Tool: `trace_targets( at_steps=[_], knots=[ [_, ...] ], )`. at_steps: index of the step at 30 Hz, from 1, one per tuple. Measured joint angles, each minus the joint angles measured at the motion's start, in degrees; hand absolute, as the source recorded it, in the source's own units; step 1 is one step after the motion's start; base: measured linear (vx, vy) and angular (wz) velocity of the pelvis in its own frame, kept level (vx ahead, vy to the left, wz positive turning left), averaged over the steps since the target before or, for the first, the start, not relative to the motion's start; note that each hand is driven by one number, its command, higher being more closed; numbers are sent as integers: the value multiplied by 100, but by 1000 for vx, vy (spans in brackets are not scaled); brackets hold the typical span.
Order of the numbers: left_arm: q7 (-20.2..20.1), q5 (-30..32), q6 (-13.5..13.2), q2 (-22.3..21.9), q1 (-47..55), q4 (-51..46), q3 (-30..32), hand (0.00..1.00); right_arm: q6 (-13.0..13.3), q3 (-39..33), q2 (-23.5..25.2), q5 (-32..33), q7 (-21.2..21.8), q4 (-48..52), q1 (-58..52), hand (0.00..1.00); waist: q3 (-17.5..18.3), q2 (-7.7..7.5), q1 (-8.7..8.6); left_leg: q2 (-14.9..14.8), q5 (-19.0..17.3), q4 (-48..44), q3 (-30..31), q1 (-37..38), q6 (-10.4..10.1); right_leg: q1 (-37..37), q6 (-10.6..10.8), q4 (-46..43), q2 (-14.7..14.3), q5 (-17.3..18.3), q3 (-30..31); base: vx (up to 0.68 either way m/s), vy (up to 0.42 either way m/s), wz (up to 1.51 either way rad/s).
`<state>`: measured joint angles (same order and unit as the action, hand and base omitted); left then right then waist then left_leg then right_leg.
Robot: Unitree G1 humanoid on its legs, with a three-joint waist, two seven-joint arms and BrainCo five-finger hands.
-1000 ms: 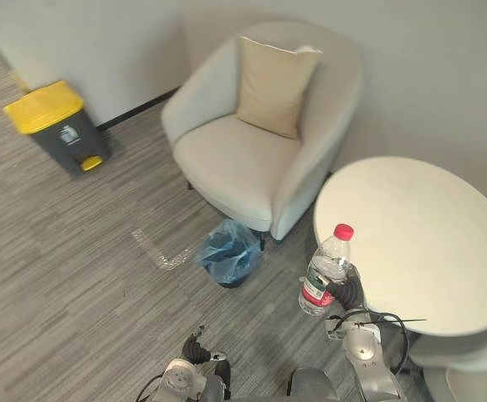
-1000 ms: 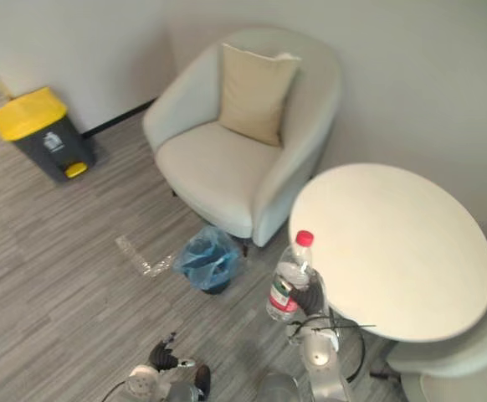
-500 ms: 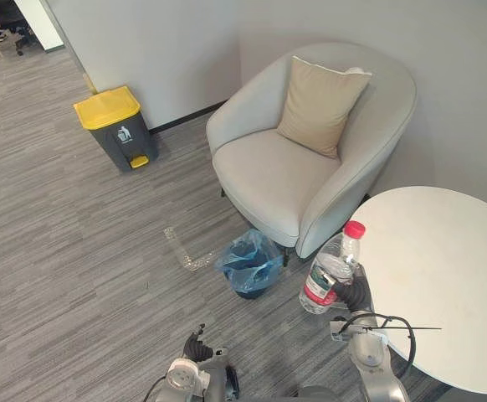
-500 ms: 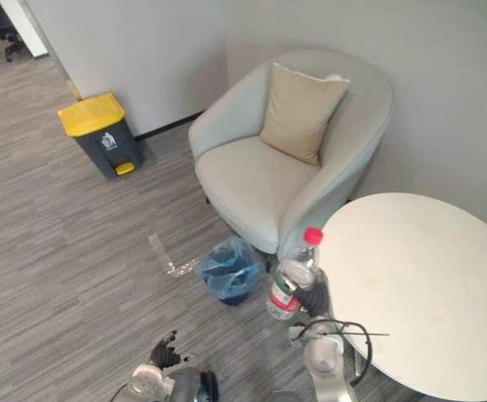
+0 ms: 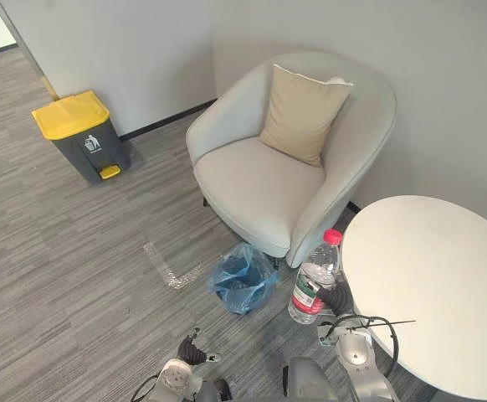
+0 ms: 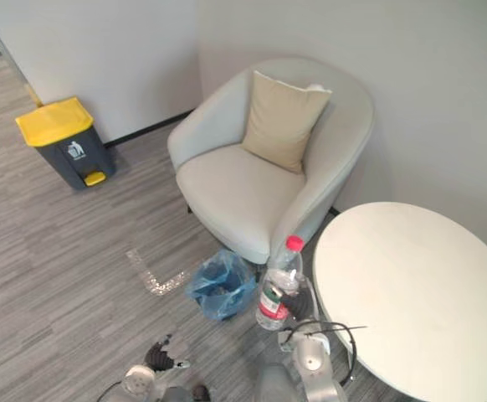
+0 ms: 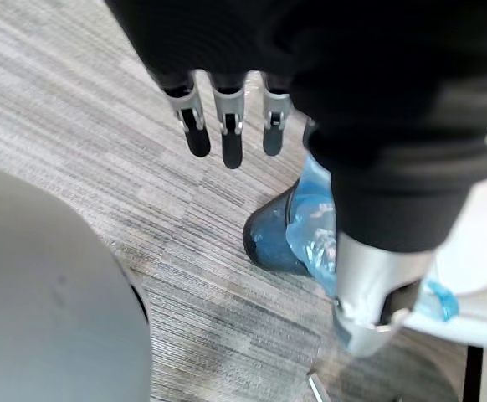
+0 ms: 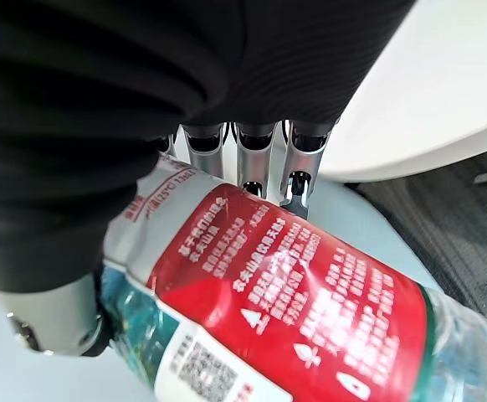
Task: Gather rubbish on tea table into small bin, then transfer packed bag to large trash can.
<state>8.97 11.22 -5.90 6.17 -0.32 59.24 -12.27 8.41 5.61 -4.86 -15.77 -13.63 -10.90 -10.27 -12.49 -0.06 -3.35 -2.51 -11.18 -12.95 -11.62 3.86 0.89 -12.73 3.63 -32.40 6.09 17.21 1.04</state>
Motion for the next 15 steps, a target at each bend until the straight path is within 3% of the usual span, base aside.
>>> trace_targets(
  at_steps=[1, 2, 3, 4, 5, 6, 11, 13, 15],
  knots=[
    [-4, 4, 1, 39, 19, 40, 0, 0, -8, 3, 9, 2, -1, -46, 8, 100, 77, -138, 10, 102, 38, 98, 171, 32, -132, 77, 16, 1076, 38, -732, 8, 206, -177, 66],
    [-5, 0, -2, 3, -43, 118, 41, 0, -7, 6, -29, 8, -1, -92, 68, 100, 77, -148, 1, 175, -47, 102, 389, 85, -302, 74, -2, 1192, 85, -1261, -18, 218, -195, 62],
    [-4, 6, 19, -45, -50, 123, 74, 0, -21, 6, -67, 5, 4, -122, 87, 100, 78, -85, 4, 134, -30, 109, 438, 88, -327, 88, -17, 1189, 72, -1274, -54, 258, -221, 35],
    [-2, 8, 8, -221, 36, 131, 201, 0, -47, 1, -247, 9, 6, -114, 91, 100, 181, 159, 53, -67, -65, 190, 465, 49, -401, 173, -46, 1429, -87, -1284, -124, 225, -171, 13],
    [22, 6, 8, -294, 87, 145, 242, 0, -54, -6, -300, 11, 7, -112, 119, 100, 216, 312, 53, -173, -43, 296, 550, 85, -453, 282, -84, 1602, -191, -1314, -240, 207, -154, 18],
    [44, 13, 7, -294, 89, 166, 238, 0, -57, -21, -298, 11, 9, -112, 113, 100, 236, 349, 37, -211, -33, 337, 607, 107, -471, 329, -90, 1646, -233, -1310, -279, 134, -127, 26],
    [81, 48, 7, -280, 67, 219, 242, 0, -53, -105, -233, 74, 4, -73, 91, 100, 239, 354, 25, -520, -101, 229, 842, 87, -701, 698, -226, 1965, -431, -1201, -681, 56, -85, 32],
    [82, 56, 9, -261, -38, 167, 307, 0, -52, -96, -178, 83, 1, 167, -56, 100, 110, 198, 67, -579, -143, -671, 900, -340, -756, 790, -261, 2008, -398, -1071, -755, 21, -35, 39],
    [82, 80, 18, -262, -74, 101, 336, 0, -47, -12, -172, 108, 6, 394, -146, 100, 51, 203, 69, -629, -126, -1460, 855, -652, -757, 1000, -278, 2120, -384, -1071, -844, 28, -20, 20]
  ],
)
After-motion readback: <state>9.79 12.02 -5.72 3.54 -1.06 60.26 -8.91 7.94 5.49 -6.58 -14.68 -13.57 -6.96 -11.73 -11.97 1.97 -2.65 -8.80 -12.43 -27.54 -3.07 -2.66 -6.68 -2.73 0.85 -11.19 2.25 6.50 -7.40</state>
